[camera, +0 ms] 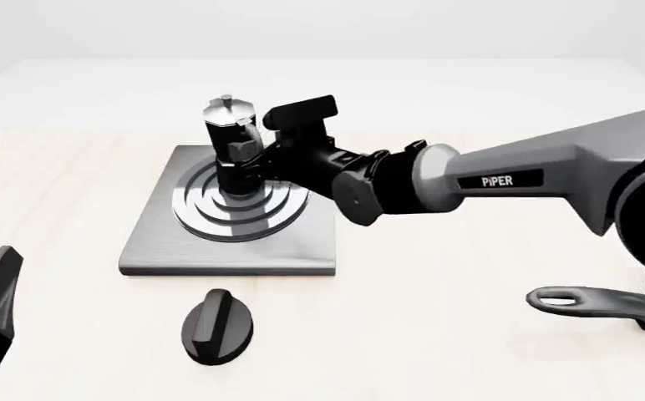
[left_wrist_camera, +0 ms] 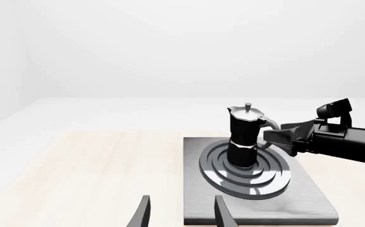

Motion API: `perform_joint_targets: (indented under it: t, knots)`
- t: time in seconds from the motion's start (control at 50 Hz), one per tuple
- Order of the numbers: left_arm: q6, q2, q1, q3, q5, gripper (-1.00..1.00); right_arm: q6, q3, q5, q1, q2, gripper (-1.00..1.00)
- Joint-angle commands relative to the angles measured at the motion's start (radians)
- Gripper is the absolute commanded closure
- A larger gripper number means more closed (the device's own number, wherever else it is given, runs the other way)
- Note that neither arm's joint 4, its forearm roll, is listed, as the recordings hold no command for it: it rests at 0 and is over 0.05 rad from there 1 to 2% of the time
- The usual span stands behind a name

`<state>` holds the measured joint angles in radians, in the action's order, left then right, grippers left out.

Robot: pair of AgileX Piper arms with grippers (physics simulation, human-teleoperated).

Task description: Put the moka pot on the stove.

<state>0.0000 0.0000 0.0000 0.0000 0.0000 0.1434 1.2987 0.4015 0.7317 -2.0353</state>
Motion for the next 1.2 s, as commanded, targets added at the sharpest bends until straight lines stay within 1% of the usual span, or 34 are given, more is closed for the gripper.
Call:
perform_joint_targets:
  t: [0.02,0.78,1.2]
  knots:
    - [0.000,0.000,0.000,0.000,0.000,-1.00,-0.014,-0.036,0.002,0.002,0.045,-1.00]
    - [0.000,0.000,0.000,0.000,0.000,-1.00,-0.042,-0.172,0.013,-0.007,0.221,-1.00]
    - [0.000,0.000,0.000,0.000,0.000,-1.00,-0.059,-0.275,0.024,-0.035,0.330,-1.00]
